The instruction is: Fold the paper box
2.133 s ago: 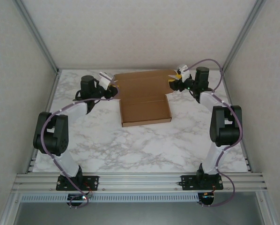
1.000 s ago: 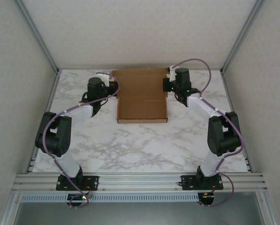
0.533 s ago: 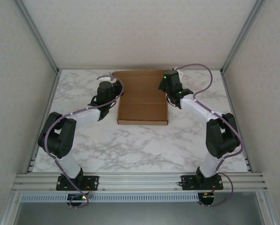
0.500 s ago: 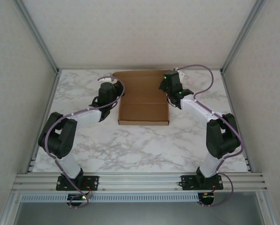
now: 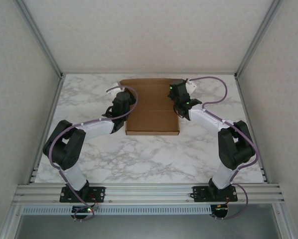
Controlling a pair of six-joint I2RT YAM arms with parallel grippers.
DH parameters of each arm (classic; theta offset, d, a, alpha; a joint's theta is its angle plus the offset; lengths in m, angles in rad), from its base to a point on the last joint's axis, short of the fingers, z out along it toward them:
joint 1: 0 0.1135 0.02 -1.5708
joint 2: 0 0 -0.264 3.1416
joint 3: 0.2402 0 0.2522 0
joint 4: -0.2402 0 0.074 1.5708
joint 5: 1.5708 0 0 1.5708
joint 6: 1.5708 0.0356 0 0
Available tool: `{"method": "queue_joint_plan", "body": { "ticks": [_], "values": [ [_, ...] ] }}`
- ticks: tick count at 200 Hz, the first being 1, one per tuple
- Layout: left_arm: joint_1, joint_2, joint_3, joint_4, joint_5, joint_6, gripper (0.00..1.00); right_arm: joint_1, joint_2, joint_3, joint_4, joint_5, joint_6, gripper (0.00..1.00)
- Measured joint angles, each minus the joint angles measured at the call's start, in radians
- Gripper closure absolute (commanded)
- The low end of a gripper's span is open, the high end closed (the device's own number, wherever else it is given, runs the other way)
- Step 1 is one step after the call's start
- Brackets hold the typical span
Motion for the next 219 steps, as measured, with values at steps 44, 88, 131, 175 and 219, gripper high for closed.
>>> {"method": "queue_joint_plan", "body": {
  "ticks": [44, 88, 131, 175, 219],
  "values": [
    [-0.015, 0.0, -0.001, 0.0, -0.027, -0.006, 0.92, 0.003, -0.015, -0.027, 0.01, 0.012, 0.024, 0.81],
    [-0.018, -0.007, -0.028, 0.034, -0.027, -0.001, 0.92, 0.004, -0.042, -0.087, 0.081, 0.003, 0.029, 0.85],
    [-0.019, -0.066, -0.134, 0.119, 0.011, 0.048, 0.93, 0.013, -0.106, -0.195, 0.18, -0.025, -0.058, 0.87],
    [-0.019, -0.117, -0.236, 0.212, 0.064, 0.114, 0.88, 0.013, -0.168, -0.307, 0.286, -0.07, -0.15, 0.88],
    [-0.019, -0.159, -0.315, 0.278, 0.099, 0.16, 0.92, 0.013, -0.217, -0.413, 0.406, -0.113, -0.245, 0.94]
  ]
}}
